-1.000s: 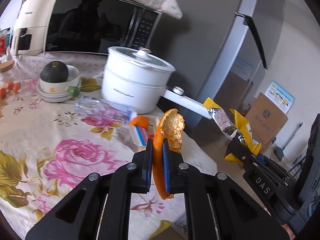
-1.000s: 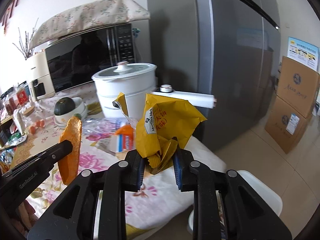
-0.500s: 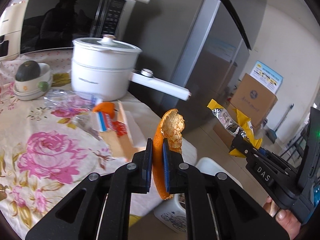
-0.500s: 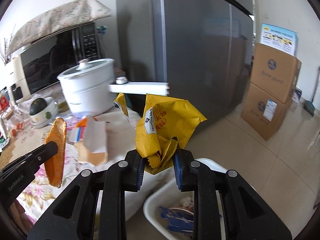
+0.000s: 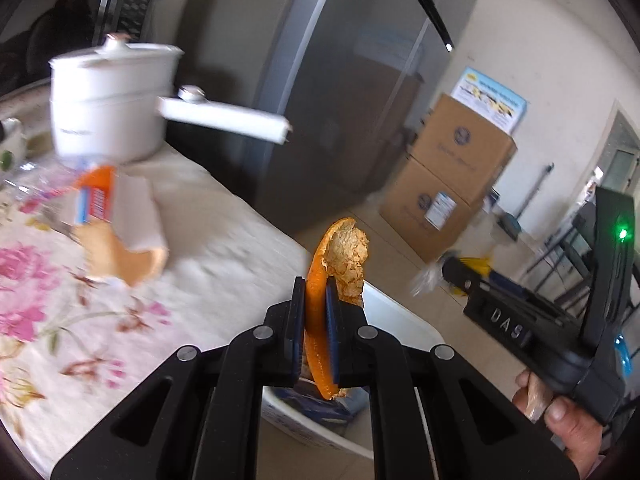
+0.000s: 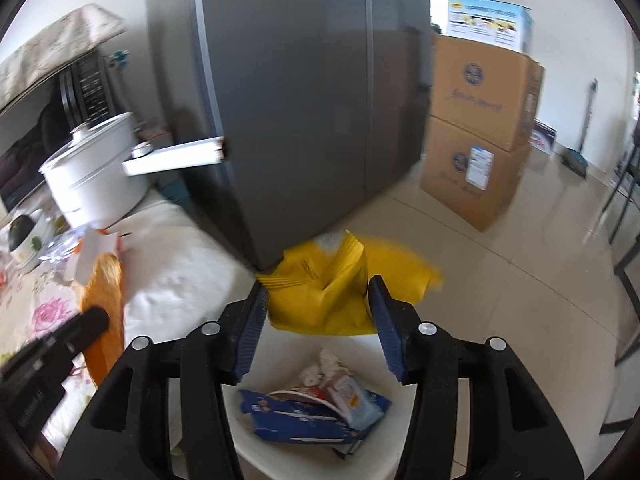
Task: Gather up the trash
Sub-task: 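Open the left tool to drop the orange peel into the bin, then move both tools back toward the table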
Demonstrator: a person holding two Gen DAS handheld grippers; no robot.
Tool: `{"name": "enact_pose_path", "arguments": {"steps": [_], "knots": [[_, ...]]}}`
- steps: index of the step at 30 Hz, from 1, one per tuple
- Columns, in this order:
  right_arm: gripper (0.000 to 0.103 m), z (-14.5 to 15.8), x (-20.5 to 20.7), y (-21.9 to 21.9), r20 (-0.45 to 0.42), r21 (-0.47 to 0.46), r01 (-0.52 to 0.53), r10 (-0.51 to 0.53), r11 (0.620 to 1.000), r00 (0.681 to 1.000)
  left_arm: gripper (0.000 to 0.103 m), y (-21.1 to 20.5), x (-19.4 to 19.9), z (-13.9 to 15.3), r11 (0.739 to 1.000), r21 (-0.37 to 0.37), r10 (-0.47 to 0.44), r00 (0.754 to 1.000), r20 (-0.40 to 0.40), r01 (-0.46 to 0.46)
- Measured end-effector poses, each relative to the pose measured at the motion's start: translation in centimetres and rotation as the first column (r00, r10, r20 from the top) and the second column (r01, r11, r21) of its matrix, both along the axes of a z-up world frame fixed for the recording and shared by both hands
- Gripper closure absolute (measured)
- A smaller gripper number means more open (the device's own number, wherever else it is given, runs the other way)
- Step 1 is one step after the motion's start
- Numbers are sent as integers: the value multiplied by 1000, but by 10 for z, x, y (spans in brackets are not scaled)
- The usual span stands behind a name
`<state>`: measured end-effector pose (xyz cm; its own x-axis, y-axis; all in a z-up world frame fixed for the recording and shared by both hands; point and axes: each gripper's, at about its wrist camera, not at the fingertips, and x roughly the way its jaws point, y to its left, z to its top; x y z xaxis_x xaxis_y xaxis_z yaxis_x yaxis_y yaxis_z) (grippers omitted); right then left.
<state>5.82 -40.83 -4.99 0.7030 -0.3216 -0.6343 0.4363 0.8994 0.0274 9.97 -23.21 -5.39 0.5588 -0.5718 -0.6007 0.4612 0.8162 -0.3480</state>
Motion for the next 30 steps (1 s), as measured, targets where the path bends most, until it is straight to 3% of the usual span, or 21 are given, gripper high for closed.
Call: {"name": "enact_pose_path", "arguments": {"steps": [2, 8, 15, 18, 20, 28, 30], "knots": [[38, 1, -4, -11, 9, 0, 44, -44, 999, 999, 93, -14, -1, -5, 1000, 3, -26, 1000, -13, 26], [34, 4, -10, -30, 33, 35, 80, -81, 996, 996, 93, -44, -2, -20, 996, 16, -84, 996, -39, 85], [24, 5, -18, -36, 44, -10, 127, -126, 992, 991, 90, -62, 2, -36, 991, 2, -135, 987, -91, 136], [19, 6, -19, -38, 47, -45, 157, -155, 986, 987, 74, -66, 3, -40, 988, 10, -151, 984, -96, 152], [14, 6, -20, -40, 51, -60, 173, -170, 983, 984, 56, -67, 3, -41, 988, 14, -150, 984, -96, 152], [7, 9, -16, -37, 62, -80, 194, -190, 978, 980, 54, -61, 2, -37, 991, 63, -115, 992, -55, 119], [7, 10, -13, -32, 63, -98, 193, -188, 976, 980, 49, -54, 2, -32, 993, 67, -91, 995, -36, 93]]}}
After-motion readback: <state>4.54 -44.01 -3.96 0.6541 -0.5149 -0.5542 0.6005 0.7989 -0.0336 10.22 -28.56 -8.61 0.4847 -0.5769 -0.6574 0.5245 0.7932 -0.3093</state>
